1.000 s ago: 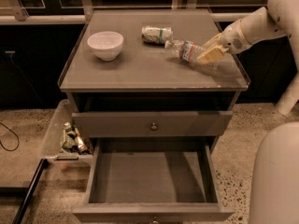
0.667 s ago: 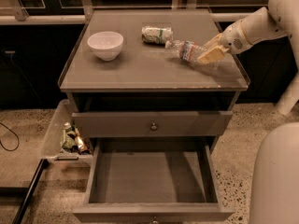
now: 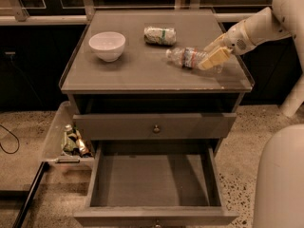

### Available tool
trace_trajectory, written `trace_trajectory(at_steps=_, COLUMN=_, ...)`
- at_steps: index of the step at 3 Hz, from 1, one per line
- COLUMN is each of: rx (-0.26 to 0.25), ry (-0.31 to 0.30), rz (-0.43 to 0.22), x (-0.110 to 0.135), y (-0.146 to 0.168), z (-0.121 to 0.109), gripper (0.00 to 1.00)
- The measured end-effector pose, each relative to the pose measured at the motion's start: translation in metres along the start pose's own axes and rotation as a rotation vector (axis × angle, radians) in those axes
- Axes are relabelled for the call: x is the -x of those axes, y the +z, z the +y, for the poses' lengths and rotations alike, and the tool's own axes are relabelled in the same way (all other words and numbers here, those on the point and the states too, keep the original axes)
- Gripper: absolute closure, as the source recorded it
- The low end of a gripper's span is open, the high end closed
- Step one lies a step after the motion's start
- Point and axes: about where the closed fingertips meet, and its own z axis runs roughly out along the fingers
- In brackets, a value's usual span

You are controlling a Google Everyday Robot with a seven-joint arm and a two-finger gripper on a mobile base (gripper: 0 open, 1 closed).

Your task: Pick water bottle from middle drawer and place on counter

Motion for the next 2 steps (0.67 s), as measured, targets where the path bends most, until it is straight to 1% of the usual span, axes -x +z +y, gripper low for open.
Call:
trace_trajectory(at_steps=1, rx=0.0, ry=0.0, rz=0.0, x=0.0, y=0.0, z=0.0, gripper=0.0)
trace_trajectory(at_steps=2, rx=0.0, ry=0.0, rz=0.0, x=0.0, y=0.0, z=0.0, gripper=0.0)
